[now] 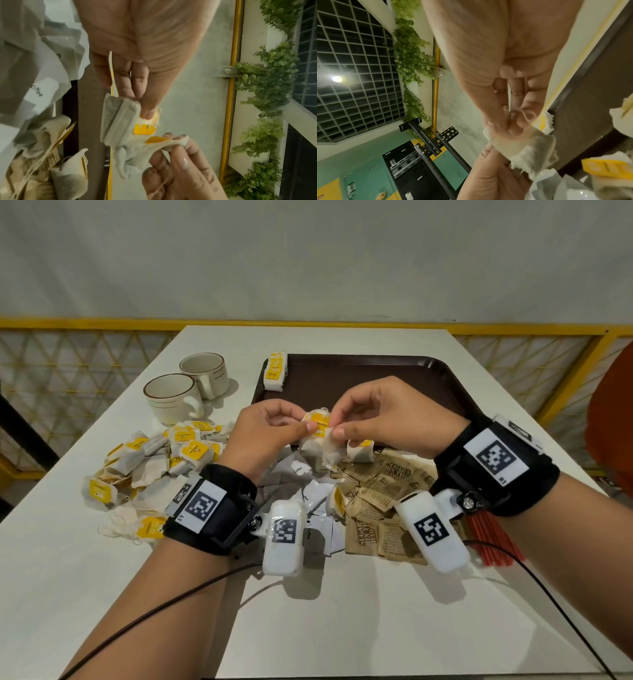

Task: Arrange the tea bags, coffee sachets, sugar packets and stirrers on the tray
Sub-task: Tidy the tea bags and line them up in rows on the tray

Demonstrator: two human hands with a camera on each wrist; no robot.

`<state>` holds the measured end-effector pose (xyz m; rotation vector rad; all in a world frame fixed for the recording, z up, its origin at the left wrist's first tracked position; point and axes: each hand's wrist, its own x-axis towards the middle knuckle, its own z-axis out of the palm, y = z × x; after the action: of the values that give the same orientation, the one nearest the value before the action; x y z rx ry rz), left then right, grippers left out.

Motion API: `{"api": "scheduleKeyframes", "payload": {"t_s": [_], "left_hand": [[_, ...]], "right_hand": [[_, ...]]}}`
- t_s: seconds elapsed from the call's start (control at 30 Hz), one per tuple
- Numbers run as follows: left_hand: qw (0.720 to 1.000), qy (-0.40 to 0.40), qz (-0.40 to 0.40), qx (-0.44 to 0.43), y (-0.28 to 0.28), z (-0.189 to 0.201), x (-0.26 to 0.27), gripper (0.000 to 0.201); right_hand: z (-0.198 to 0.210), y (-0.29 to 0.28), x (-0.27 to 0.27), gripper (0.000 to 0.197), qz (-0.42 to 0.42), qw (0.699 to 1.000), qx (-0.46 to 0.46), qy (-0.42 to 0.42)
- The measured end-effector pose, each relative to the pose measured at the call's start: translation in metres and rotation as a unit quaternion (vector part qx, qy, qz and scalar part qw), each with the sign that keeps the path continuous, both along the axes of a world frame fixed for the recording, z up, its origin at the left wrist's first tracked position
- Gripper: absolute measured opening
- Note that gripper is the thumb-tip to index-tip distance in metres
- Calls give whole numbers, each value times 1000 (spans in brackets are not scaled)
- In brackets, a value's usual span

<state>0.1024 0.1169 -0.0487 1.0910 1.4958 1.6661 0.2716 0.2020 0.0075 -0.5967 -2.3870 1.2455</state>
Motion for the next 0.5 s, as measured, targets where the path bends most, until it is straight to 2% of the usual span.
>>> {"api": "scheduleKeyframes", "payload": {"t_s": [0.13,0.2,0.27,0.37,0.43,0.5], "left_hand": [[1000,-10,9,1,0,0,0,13],[1000,-14,19,5,0,0,-1,12],[1000,-15,25,7,1,-1,-2,12],[1000,-6,8,6,0,0,-1,12],[1000,7,-21,2,0,1,3,13],[999,17,-44,1,-2,1,6,15]], "right_hand": [[2,1,3,10,8,1000,24,-17],[5,1,6,20,27,998,39,-45],[11,-2,10,35,69,995,15,-70],[19,-8,10,42,117,992,-1,-56],[17,-8,5,40,88,996,15,-17],[11,-5,0,39,25,999,33,16]]}}
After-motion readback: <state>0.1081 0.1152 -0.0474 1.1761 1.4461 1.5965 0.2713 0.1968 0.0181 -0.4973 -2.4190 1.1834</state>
